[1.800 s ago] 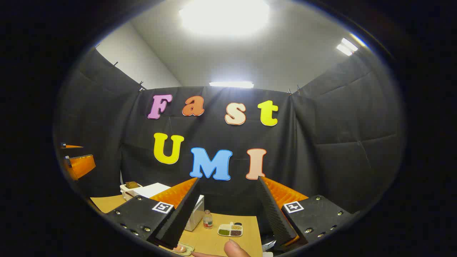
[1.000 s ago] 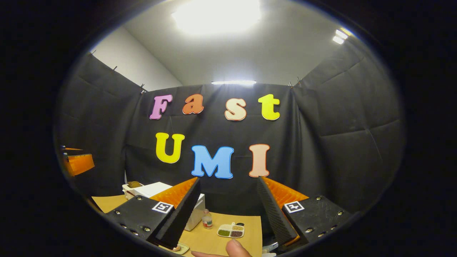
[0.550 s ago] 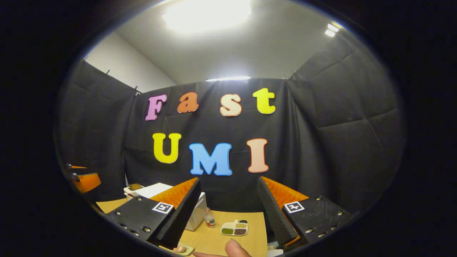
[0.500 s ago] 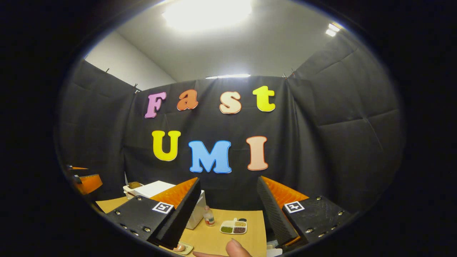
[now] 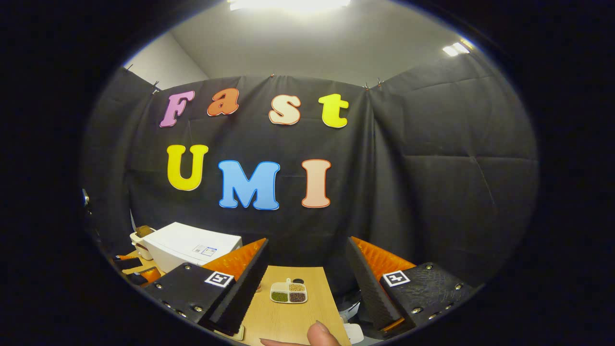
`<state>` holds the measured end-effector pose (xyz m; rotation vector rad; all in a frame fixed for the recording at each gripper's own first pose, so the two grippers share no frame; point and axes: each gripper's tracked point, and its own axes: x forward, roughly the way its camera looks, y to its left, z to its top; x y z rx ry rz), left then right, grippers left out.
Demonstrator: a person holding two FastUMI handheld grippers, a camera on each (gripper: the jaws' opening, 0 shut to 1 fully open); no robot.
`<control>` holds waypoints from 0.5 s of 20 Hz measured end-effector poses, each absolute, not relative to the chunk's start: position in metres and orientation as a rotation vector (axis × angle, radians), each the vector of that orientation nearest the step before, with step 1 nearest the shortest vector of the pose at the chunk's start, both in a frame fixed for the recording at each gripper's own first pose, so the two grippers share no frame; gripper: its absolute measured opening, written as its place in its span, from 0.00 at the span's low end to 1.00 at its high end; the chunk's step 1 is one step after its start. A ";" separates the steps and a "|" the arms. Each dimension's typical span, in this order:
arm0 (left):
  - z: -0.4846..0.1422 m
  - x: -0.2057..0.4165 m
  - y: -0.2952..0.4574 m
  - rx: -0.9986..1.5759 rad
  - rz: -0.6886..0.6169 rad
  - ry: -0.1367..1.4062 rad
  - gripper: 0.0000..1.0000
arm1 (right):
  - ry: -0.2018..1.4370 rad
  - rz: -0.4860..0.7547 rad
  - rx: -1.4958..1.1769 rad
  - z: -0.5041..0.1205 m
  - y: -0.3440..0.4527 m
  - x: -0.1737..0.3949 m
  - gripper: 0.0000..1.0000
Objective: Open the microwave oven with the left hand, put the food in, and close the microwave oven.
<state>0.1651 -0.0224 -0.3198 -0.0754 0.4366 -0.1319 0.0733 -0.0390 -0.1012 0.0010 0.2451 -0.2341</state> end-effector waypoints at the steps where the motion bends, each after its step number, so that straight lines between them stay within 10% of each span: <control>1: -0.341 0.177 -0.022 -0.067 -0.154 0.454 1.00 | 0.262 -0.249 -0.008 -0.105 -0.033 0.077 0.97; 10: -0.518 0.252 -0.054 0.010 -0.347 0.616 0.89 | 0.374 -0.433 -0.145 -0.116 -0.027 0.066 0.96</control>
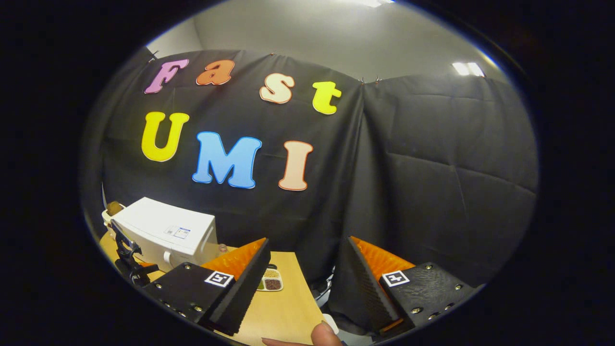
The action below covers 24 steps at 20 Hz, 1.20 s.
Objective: Open the microwave oven with the left hand, put the food in, and close the microwave oven.
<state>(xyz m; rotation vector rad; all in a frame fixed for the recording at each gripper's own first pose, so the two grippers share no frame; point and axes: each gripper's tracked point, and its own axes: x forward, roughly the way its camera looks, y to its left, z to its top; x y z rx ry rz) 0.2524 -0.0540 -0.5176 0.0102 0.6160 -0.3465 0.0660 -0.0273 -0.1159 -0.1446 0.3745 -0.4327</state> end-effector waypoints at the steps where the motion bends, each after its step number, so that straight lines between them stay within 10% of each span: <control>1: -0.535 0.260 -0.054 0.005 -0.345 0.645 0.89 | 0.385 -0.445 -0.149 -0.116 -0.026 0.062 0.96; 6: -0.574 0.297 -0.055 0.015 -0.337 0.661 0.87 | 0.412 -0.496 -0.180 -0.114 -0.027 0.047 0.96; 11: -0.579 0.313 -0.054 0.015 -0.320 0.649 0.39 | 0.408 -0.495 -0.174 -0.110 -0.017 0.042 0.96; 17: -0.580 0.311 -0.054 -0.037 -0.318 0.646 0.20 | 0.392 -0.454 -0.170 -0.104 0.006 0.033 0.96; 24: -0.565 0.220 -0.012 -0.033 -0.251 0.597 0.20 | 0.366 -0.454 -0.140 -0.099 0.001 -0.009 0.96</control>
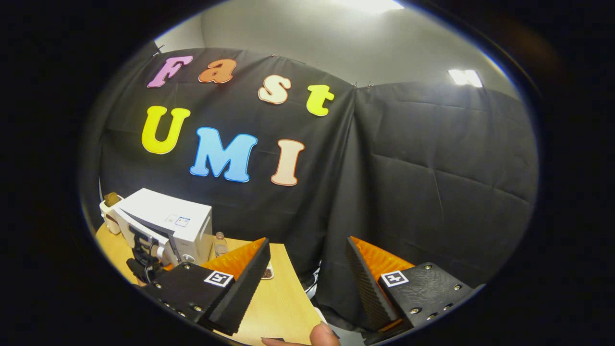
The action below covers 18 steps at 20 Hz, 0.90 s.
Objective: Open the microwave oven with the left hand, put the food in, and close the microwave oven.
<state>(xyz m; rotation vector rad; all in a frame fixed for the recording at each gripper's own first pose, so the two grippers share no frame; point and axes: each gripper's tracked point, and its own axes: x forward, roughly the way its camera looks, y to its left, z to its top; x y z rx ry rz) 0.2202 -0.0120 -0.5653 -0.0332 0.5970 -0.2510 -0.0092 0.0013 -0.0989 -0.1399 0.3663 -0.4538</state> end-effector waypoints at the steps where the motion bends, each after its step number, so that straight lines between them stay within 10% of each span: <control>1: -0.563 0.199 0.003 -0.023 -0.234 0.602 0.20 | 0.360 -0.441 -0.121 -0.099 0.003 -0.016 0.96; 10: -0.558 0.082 0.179 -0.010 0.133 0.737 0.20 | 0.340 -0.290 -0.001 -0.113 0.005 -0.086 0.96; 18: -0.562 0.052 0.268 -0.193 0.106 0.760 0.16 | 0.401 -0.254 0.002 -0.139 0.050 -0.112 0.96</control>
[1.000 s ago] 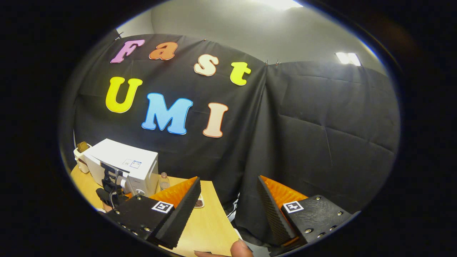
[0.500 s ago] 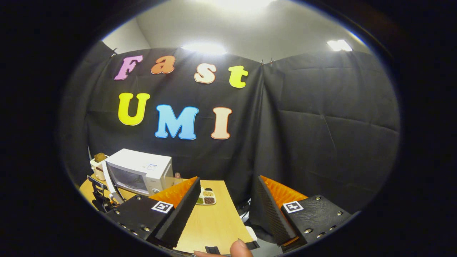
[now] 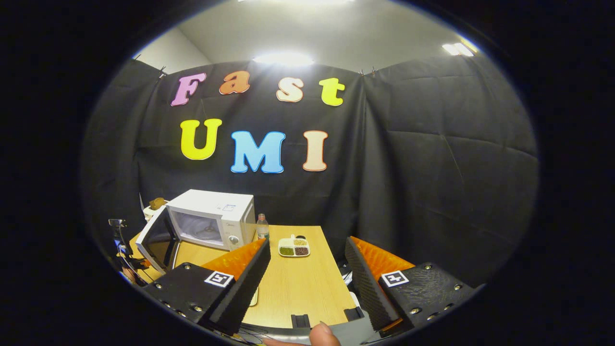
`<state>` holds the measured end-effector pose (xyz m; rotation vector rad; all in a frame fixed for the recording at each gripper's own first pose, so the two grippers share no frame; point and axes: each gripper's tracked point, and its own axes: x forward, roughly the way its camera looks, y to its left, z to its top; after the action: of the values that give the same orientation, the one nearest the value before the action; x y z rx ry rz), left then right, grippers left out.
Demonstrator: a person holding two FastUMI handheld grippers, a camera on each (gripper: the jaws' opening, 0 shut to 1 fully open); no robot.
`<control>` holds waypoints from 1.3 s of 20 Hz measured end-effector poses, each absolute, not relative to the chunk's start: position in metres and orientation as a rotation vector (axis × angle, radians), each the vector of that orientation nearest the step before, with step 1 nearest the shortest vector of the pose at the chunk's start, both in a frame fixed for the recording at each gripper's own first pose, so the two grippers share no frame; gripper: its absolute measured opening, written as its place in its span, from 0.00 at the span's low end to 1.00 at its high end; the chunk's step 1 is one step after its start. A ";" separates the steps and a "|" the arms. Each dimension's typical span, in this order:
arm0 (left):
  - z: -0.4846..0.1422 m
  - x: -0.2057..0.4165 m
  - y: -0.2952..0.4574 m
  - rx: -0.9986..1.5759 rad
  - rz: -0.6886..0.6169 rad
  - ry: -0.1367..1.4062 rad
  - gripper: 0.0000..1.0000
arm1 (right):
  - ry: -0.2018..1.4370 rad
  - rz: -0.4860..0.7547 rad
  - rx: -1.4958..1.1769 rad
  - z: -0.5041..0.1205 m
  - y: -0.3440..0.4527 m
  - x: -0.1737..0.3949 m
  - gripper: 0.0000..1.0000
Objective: Open the microwave oven with the left hand, put the food in, and close the microwave oven.
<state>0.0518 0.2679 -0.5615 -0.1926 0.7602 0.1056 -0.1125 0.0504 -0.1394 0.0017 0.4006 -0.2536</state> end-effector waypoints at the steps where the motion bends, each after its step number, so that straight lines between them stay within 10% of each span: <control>1: -0.561 0.051 0.274 -0.166 0.070 0.762 0.16 | 0.416 -0.263 0.004 -0.144 0.059 -0.109 0.96; 12: -0.564 0.054 0.320 -0.113 -0.148 0.751 0.15 | 0.635 -0.187 0.119 -0.232 0.208 -0.065 0.96; 24: -0.513 -0.036 0.363 -0.304 0.116 0.727 1.00 | 1.001 -0.037 0.245 -0.437 0.257 -0.037 0.96; 26: -0.502 -0.051 0.364 -0.319 0.192 0.731 0.96 | 1.026 -0.017 0.235 -0.460 0.254 -0.030 0.98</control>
<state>-0.0506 0.3644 -0.5022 -0.3189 0.7308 0.1916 -0.0302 0.2538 -0.4599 0.2355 1.0264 -0.0167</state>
